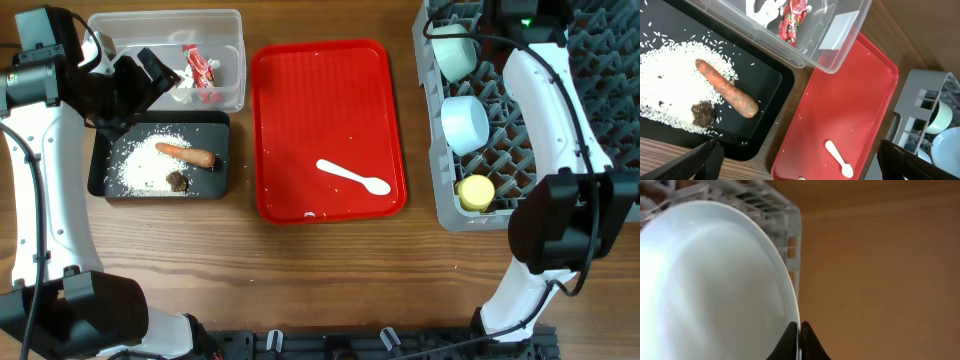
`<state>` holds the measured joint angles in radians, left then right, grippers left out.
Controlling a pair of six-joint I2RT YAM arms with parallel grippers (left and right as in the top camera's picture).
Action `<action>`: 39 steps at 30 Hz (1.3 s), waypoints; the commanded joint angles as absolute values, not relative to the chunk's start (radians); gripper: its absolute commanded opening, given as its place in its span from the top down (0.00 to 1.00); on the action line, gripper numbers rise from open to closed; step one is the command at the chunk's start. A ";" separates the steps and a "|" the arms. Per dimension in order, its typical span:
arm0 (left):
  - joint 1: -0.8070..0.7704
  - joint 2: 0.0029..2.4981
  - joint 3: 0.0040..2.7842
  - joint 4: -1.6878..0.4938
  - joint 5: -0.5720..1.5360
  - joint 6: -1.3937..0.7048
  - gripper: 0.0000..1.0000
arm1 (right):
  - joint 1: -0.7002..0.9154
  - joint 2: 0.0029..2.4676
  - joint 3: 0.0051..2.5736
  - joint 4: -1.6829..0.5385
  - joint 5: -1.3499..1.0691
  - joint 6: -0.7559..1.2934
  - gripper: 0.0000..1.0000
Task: Sort waste into correct bins and load items into the dishwasher rack
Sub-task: 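Lift the plate with the right gripper and stand it in the rack, then grasp the white spoon on the red tray with the right gripper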
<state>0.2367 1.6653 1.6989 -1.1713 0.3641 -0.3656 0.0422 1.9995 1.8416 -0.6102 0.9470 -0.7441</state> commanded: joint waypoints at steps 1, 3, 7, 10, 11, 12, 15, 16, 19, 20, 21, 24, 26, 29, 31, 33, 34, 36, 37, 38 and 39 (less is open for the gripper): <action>0.239 1.665 1.702 -1.171 0.366 -0.375 0.00 | 0.025 2.016 1.838 -0.624 0.935 -0.756 0.96; 0.239 1.665 1.702 -1.171 0.366 -0.375 0.00 | 0.026 2.016 1.838 -0.662 0.873 -0.754 0.96; 0.239 1.665 1.702 -1.171 0.366 -0.375 0.00 | 0.033 2.016 1.838 -0.765 0.683 -0.679 0.96; 0.239 1.665 1.702 -1.171 0.366 -0.375 0.00 | 0.032 2.016 1.838 -0.803 0.584 -0.592 0.38; 0.239 1.665 1.702 -1.171 0.366 -0.375 0.00 | 0.032 2.016 1.839 -0.803 0.585 -0.535 0.00; 0.239 1.665 1.702 -1.171 0.366 -0.375 0.00 | 0.032 2.014 1.841 -0.804 0.586 -0.502 0.00; 0.239 1.665 1.702 -1.171 0.366 -0.375 0.00 | 0.033 1.989 1.851 -0.805 0.580 -0.423 0.00; 0.239 1.665 1.702 -1.171 0.366 -0.375 0.00 | 0.034 1.975 1.857 -0.806 0.565 -0.387 0.00; 0.239 1.665 1.702 -1.171 0.366 -0.375 0.00 | 0.039 1.898 1.897 -0.878 0.266 -0.353 0.00; 0.239 1.665 1.702 -1.171 0.366 -0.375 0.00 | 0.043 1.872 1.901 -0.893 0.156 -0.327 0.01; 0.239 1.665 1.702 -1.171 0.366 -0.375 0.00 | 0.047 1.840 1.901 -0.905 0.046 -0.277 0.00; 0.239 1.665 1.702 -1.171 0.366 -0.375 0.00 | 0.052 1.760 1.901 -0.924 -0.430 -0.175 0.00; 0.239 1.665 1.702 -1.171 0.366 -0.375 0.00 | 0.057 1.761 1.895 -0.958 -0.625 -0.176 0.04; 0.239 1.665 1.702 -1.171 0.366 -0.375 0.00 | 0.099 1.776 1.857 -1.011 -0.600 -0.185 0.14; 0.239 1.665 1.702 -1.171 0.366 -0.375 0.00 | 0.168 1.790 1.810 -1.032 -0.504 -0.197 0.17; 0.239 1.665 1.702 -1.171 0.366 -0.375 0.00 | 0.239 1.799 1.758 -1.045 -0.388 -0.219 0.18; 0.239 1.665 1.702 -1.171 0.366 -0.375 0.00 | 0.274 1.804 1.725 -1.053 -0.331 -0.231 0.17; 0.239 1.665 1.702 -1.171 0.366 -0.375 0.00 | 0.325 1.816 1.650 -1.069 -0.296 -0.291 0.17; 0.239 1.665 1.702 -1.171 0.366 -0.375 0.00 | 0.344 1.822 1.606 -1.070 -0.296 -0.331 0.16; 0.239 1.665 1.702 -1.171 0.366 -0.375 0.00 | 0.358 1.829 1.562 -1.061 -0.296 -0.356 0.16; 0.239 1.665 1.702 -1.171 0.366 -0.375 0.00 | 0.368 1.836 1.522 -1.047 -0.296 -0.372 0.17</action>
